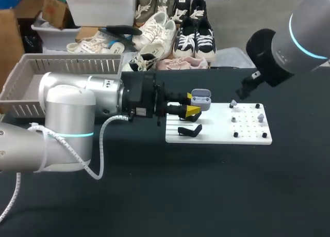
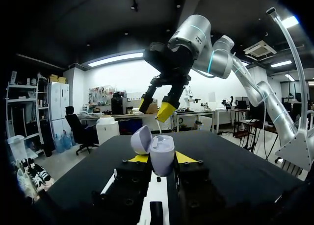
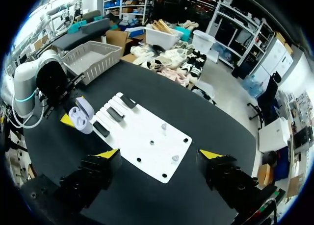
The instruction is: Pick up each earbud case from the left stands, insert the matching earbuds, close the lid, and place the case in the box.
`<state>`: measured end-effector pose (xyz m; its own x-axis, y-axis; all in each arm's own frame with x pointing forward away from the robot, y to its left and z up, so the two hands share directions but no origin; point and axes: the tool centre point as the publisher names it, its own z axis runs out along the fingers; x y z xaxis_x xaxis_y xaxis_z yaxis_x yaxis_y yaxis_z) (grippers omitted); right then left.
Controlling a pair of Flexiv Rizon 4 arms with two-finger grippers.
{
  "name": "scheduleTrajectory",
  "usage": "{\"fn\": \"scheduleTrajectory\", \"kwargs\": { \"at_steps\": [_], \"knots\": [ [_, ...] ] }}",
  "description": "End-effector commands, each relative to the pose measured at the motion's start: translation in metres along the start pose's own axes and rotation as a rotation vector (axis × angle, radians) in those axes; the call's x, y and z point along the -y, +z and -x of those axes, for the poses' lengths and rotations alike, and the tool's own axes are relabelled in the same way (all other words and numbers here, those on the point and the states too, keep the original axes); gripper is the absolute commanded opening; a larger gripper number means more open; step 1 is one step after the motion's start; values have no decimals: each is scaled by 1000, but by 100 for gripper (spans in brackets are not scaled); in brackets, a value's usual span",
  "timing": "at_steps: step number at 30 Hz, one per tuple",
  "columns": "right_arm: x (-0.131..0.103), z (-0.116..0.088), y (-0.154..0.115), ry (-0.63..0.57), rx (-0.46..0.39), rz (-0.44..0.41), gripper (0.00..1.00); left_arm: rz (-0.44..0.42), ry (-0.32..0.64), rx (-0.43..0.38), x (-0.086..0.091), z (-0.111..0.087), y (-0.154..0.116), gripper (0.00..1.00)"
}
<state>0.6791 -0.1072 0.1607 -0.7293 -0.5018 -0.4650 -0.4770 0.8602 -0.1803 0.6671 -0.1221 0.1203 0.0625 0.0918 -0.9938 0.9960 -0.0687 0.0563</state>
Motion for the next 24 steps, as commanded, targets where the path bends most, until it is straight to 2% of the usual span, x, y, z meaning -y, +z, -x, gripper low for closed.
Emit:
{"fn": "scheduleTrajectory", "kwargs": {
  "at_steps": [1,5,10,16,20,24],
  "knots": [
    [2,-18,0,8,-165,-224,100,6,1,0,1,0,0,0],
    [8,-33,16,9,-292,-236,100,6,1,0,1,0,0,0],
    [18,-43,33,24,-381,-267,100,6,1,0,1,0,0,0],
    [20,-46,52,87,-425,-224,100,6,1,0,1,0,0,0],
    [21,-47,66,130,-456,-235,100,6,1,0,1,0,0,0],
    [22,-47,75,154,-445,-236,100,6,1,0,1,0,0,0]
  ]
}}
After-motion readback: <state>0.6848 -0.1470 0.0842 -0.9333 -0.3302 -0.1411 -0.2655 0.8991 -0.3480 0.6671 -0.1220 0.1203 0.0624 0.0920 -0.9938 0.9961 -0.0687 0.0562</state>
